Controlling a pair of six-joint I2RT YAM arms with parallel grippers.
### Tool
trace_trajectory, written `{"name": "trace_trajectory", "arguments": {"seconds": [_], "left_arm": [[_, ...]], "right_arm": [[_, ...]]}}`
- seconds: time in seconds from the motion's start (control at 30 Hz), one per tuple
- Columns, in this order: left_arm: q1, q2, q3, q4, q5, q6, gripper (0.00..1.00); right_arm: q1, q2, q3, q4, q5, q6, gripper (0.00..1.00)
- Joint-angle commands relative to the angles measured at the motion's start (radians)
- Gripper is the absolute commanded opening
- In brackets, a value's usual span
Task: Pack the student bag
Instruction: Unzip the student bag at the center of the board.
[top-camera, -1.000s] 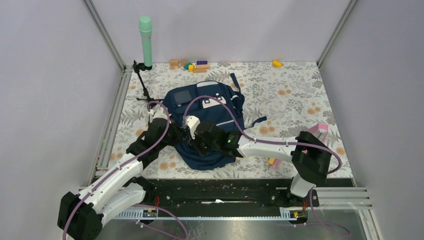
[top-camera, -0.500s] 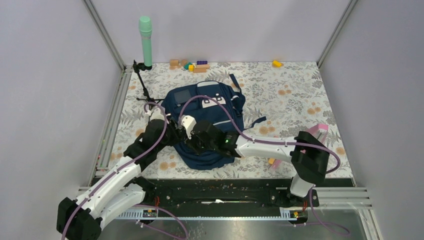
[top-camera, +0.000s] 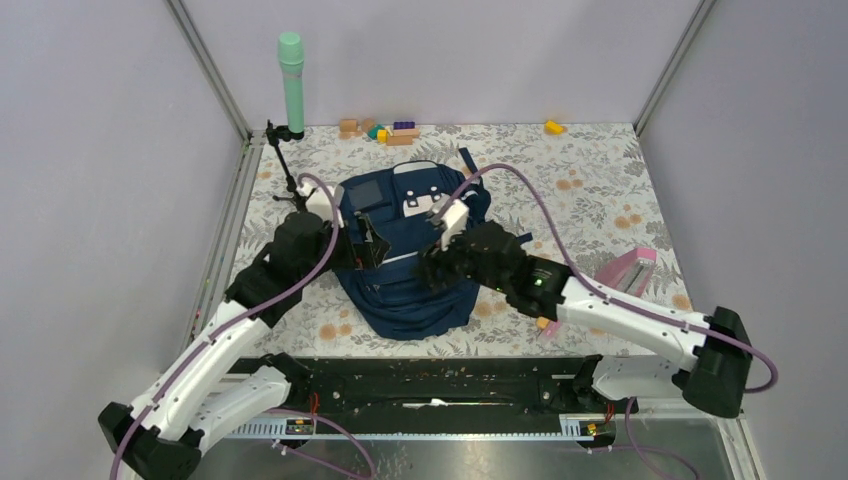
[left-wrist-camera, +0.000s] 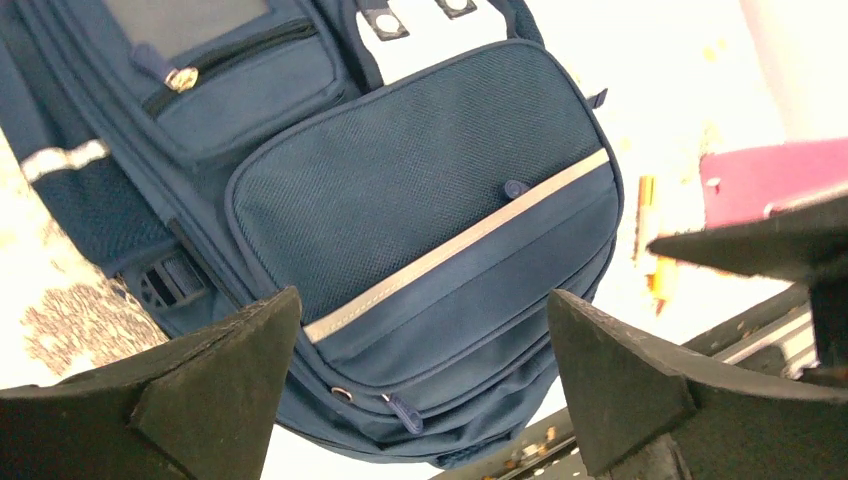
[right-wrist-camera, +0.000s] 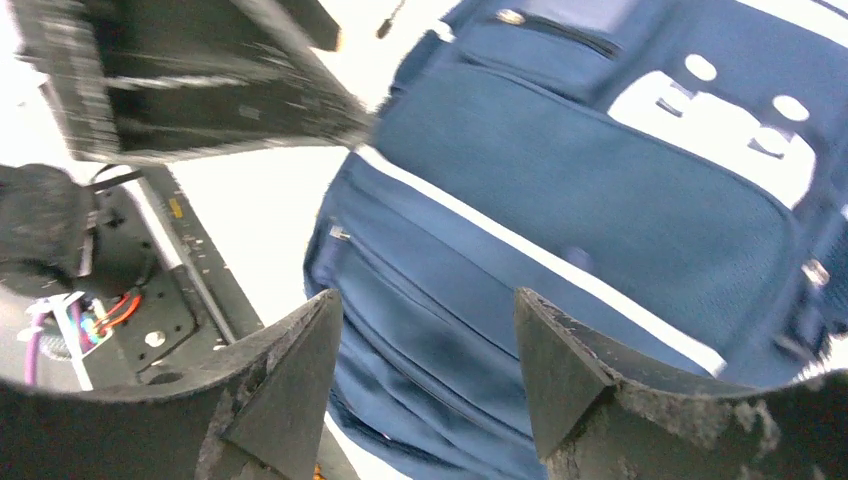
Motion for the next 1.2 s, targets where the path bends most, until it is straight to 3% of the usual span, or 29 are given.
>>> {"name": "trace_trajectory", "arguments": {"seconds": [0.0,0.23,0.43,0.8,0.9,1.17], "left_arm": [[-0.005,0.101,0.129,-0.058,0.131,0.268,0.97],[-0.097,0.253,0.200,-0.113,0.285,0.523,0.99],[-0.277,0.376,0.208,-0.120,0.064,0.632,0.99],[-0.289,0.497,0.240,-0.081,-0.262,0.653,0.95],[-0.290,0.496,0.243,-0.077,-0.272,0.647,0.91],[-0.290,0.425,0.242,-0.048,-0.264,0.629,0.90]], "right_arm": [[-0.090,-0.133,-0.090,-0.076,0.044,0.109,0.71],[-0.214,-0.280,-0.207,-0.165,0.167,0.151,0.76],[-0.345,-0.376,-0.297,-0.161,0.154,0.224,0.82],[-0.371,-0.530,-0.388,-0.163,0.190,0.218,0.86],[-0.372,-0.550,-0.400,-0.168,0.202,0.222,0.86],[-0.371,-0.553,-0.413,-0.193,0.214,0.228,0.86]]}}
